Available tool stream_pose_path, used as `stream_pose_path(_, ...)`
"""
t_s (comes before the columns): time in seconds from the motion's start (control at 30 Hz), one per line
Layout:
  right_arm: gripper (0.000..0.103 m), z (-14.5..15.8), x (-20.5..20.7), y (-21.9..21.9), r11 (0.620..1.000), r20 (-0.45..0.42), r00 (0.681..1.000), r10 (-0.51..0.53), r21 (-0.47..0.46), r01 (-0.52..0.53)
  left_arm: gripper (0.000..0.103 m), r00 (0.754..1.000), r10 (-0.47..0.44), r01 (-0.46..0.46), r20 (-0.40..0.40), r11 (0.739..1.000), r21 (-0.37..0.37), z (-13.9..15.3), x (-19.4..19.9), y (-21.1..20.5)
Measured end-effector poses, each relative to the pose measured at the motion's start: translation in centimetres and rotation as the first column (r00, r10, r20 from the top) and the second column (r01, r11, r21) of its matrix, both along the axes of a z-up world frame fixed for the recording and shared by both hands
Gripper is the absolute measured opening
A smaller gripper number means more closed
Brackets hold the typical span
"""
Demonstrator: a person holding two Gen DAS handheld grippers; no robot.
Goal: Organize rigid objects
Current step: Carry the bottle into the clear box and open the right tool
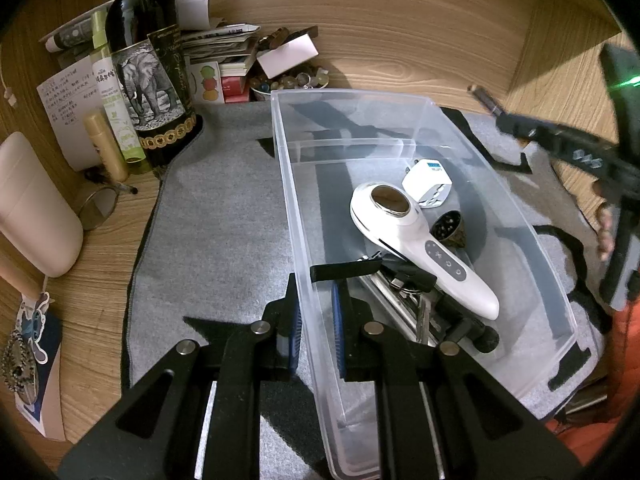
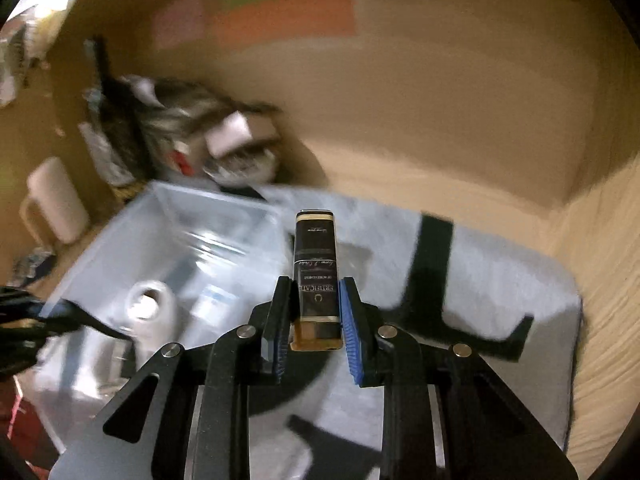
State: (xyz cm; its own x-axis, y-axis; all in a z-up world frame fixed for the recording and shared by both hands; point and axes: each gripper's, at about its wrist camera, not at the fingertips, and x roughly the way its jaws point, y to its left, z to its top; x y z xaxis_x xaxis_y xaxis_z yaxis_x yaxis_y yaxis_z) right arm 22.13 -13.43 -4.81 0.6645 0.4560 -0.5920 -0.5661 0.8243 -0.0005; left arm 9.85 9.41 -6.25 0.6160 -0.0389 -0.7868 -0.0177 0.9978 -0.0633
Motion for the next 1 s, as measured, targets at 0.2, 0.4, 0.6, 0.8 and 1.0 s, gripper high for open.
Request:
stream_pose_path(0.2, 0.022, 2.3, -4.1, 2.0, 0.993, 0.07, 0.991, 0.117, 0.02, -0.119, 0.012, 1.0, -0.001, 0.001, 0.0, 1.0, -0.001, 0.0, 0.0, 0.0)
stream_pose_path(0.4, 0.022, 1.2, -6.5, 5.1, 0.973, 0.022, 0.973, 0.23, 0.006, -0.23, 0.012, 1.0, -0.002, 0.002, 0.001, 1.0, -0.002, 0.0, 0.0, 0.0)
stream_pose_path(0.6, 0.022, -2.3, -7.5, 8.0, 0.951, -0.073, 0.951, 0.3, -0.058, -0.304, 0.012, 1.0, -0.004, 0.004, 0.003, 1.0, -0.004, 0.1, 0.0, 0.0)
stream_pose_path(0.8, 0.022, -3.7, -7.4, 9.4, 0.933, -0.152, 0.934, 0.324, -0.111, -0.342, 0.012, 1.0, -0.007, 0.007, 0.006, 1.0, -0.01, 0.1, 0.0, 0.1)
stream_pose_path(1.0, 0.022, -3.8, -7.6, 9.7, 0.927, -0.172, 0.933, 0.316, -0.153, -0.343, 0.012, 1.0, -0.008, 0.008, 0.008, 1.0, -0.014, 0.1, 0.0, 0.1)
